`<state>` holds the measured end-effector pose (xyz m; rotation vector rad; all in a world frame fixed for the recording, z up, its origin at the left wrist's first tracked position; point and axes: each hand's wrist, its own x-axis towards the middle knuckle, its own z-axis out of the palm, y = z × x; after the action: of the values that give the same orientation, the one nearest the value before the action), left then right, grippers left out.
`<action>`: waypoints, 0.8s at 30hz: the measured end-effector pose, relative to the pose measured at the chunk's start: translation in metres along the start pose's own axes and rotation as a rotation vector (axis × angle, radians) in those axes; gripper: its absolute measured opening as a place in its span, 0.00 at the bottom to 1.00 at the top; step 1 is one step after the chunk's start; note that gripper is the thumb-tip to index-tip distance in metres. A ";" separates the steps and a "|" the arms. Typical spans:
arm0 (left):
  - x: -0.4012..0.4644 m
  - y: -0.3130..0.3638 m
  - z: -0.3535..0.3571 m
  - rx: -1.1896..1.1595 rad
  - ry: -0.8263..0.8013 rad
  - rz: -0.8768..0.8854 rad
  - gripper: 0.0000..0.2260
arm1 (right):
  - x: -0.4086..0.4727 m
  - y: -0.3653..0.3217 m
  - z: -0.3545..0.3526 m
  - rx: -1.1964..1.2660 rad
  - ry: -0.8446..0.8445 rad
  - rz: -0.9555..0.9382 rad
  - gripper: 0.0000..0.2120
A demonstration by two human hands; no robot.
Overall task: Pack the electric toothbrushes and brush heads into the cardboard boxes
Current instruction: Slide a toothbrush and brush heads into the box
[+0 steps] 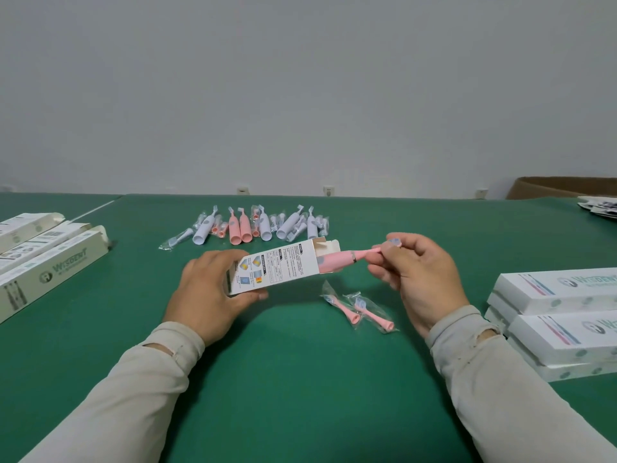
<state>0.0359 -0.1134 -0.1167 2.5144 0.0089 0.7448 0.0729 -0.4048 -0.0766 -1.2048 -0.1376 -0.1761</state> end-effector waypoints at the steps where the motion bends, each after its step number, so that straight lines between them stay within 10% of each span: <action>1: 0.000 0.000 0.000 0.000 0.001 -0.004 0.26 | -0.001 0.000 -0.001 -0.063 -0.025 -0.030 0.03; 6: -0.001 0.003 0.003 -0.004 -0.001 0.018 0.27 | -0.011 0.012 0.007 -0.582 -0.282 -0.165 0.09; 24: -0.001 0.003 0.001 -0.010 -0.008 0.081 0.27 | -0.016 0.006 0.007 -1.014 -0.398 -0.412 0.06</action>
<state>0.0353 -0.1170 -0.1167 2.5211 -0.0994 0.7649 0.0588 -0.3954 -0.0830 -2.2091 -0.7084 -0.3895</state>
